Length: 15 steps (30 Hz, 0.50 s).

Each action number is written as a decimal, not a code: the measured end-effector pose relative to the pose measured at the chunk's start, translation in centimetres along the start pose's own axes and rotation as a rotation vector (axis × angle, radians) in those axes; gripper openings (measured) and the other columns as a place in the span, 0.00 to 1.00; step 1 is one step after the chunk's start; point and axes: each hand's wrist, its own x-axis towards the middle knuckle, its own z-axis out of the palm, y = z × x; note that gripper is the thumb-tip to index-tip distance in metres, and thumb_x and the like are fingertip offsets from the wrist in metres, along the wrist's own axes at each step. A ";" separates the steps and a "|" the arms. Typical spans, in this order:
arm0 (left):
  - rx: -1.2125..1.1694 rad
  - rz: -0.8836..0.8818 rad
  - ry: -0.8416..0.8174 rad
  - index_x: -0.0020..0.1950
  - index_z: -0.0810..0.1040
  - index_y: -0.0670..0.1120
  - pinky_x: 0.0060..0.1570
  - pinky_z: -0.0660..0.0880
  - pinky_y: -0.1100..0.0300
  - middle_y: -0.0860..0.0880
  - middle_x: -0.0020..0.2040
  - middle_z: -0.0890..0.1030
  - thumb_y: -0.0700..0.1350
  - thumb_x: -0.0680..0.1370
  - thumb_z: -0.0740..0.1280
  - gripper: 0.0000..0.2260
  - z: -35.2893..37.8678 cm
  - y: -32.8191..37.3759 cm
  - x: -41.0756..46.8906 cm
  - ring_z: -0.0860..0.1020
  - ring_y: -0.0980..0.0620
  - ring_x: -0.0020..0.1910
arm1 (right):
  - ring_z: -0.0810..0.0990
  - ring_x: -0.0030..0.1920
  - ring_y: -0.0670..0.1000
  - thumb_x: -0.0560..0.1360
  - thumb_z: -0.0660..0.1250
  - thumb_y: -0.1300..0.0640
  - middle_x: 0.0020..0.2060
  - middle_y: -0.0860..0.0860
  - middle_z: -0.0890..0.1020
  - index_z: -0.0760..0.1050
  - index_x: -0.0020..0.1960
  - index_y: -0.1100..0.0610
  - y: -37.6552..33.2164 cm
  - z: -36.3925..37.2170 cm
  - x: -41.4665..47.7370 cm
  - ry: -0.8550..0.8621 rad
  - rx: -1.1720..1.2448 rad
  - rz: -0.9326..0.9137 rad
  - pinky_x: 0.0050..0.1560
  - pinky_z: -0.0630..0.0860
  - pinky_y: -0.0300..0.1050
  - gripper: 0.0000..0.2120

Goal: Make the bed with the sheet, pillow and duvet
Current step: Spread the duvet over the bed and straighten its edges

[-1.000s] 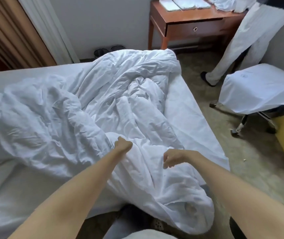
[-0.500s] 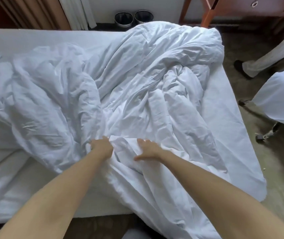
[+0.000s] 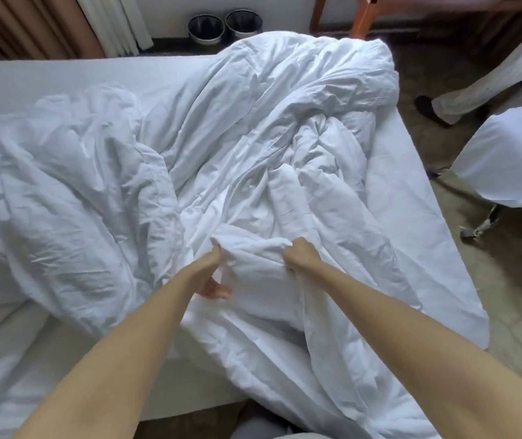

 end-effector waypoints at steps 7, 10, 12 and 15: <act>-0.603 0.036 -0.352 0.61 0.74 0.40 0.57 0.71 0.35 0.38 0.54 0.78 0.55 0.76 0.66 0.22 8.5 3.8 -5.8 0.76 0.38 0.53 | 0.68 0.35 0.51 0.67 0.57 0.64 0.31 0.52 0.69 0.68 0.35 0.61 3.3 -7.0 -4.2 0.099 0.403 -0.035 0.29 0.61 0.41 0.03; -0.752 0.227 -0.216 0.67 0.71 0.41 0.65 0.69 0.51 0.44 0.58 0.76 0.43 0.80 0.60 0.16 12.8 6.0 -9.8 0.74 0.44 0.62 | 0.67 0.32 0.49 0.63 0.58 0.64 0.30 0.53 0.70 0.71 0.36 0.64 6.8 -9.6 -7.2 0.169 0.526 -0.062 0.28 0.64 0.37 0.05; -0.720 0.345 -0.204 0.65 0.73 0.43 0.61 0.72 0.53 0.44 0.54 0.77 0.43 0.80 0.59 0.14 14.1 8.3 -9.7 0.75 0.45 0.60 | 0.65 0.28 0.50 0.65 0.57 0.71 0.27 0.53 0.67 0.66 0.30 0.64 8.4 -10.7 -7.6 0.228 0.620 -0.019 0.23 0.61 0.37 0.07; -0.654 0.623 -0.215 0.45 0.73 0.46 0.62 0.71 0.50 0.46 0.36 0.80 0.43 0.82 0.55 0.10 20.0 11.1 -12.9 0.77 0.43 0.53 | 0.67 0.30 0.54 0.67 0.49 0.76 0.31 0.56 0.68 0.67 0.32 0.66 14.2 -13.6 -10.3 0.250 0.873 0.032 0.29 0.62 0.40 0.12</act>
